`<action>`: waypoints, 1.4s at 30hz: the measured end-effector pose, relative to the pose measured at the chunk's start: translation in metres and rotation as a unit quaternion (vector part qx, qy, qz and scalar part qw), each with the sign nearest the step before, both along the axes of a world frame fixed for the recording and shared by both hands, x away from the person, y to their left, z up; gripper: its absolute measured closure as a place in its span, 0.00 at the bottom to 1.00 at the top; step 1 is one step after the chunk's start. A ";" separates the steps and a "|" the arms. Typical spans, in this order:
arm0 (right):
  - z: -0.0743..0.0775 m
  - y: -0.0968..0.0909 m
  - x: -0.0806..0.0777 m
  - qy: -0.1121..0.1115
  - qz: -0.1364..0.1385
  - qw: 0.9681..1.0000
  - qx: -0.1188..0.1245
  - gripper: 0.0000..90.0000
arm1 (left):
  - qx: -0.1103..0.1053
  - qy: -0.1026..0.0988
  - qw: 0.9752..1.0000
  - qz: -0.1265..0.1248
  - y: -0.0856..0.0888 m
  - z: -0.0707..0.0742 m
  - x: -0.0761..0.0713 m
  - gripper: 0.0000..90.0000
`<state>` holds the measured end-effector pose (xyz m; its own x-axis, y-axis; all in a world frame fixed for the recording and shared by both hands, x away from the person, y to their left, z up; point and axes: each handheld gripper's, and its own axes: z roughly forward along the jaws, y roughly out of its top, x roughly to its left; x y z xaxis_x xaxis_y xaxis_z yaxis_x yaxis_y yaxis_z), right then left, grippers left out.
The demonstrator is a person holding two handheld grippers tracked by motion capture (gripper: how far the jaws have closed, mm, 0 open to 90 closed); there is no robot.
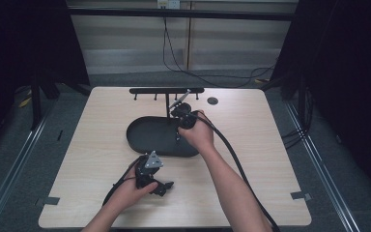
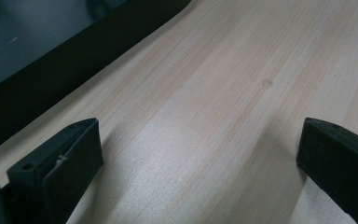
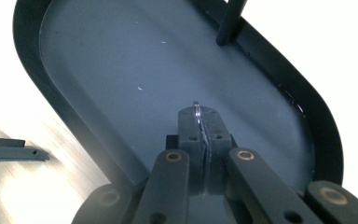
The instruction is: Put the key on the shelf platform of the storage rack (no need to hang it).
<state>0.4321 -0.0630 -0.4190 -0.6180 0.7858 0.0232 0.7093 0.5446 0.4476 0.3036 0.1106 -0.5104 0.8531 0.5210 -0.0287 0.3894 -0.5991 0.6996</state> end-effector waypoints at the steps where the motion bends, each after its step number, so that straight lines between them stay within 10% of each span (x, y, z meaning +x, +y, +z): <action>1: 0.000 0.000 0.000 0.000 0.000 1.000 0.001 0.99 | 0.000 0.000 1.000 0.000 0.000 0.000 0.000 0.00; 42: -0.013 -0.018 -0.003 0.006 0.000 1.000 0.001 0.90 | -0.003 -0.002 1.000 0.001 0.000 -0.001 0.000 0.00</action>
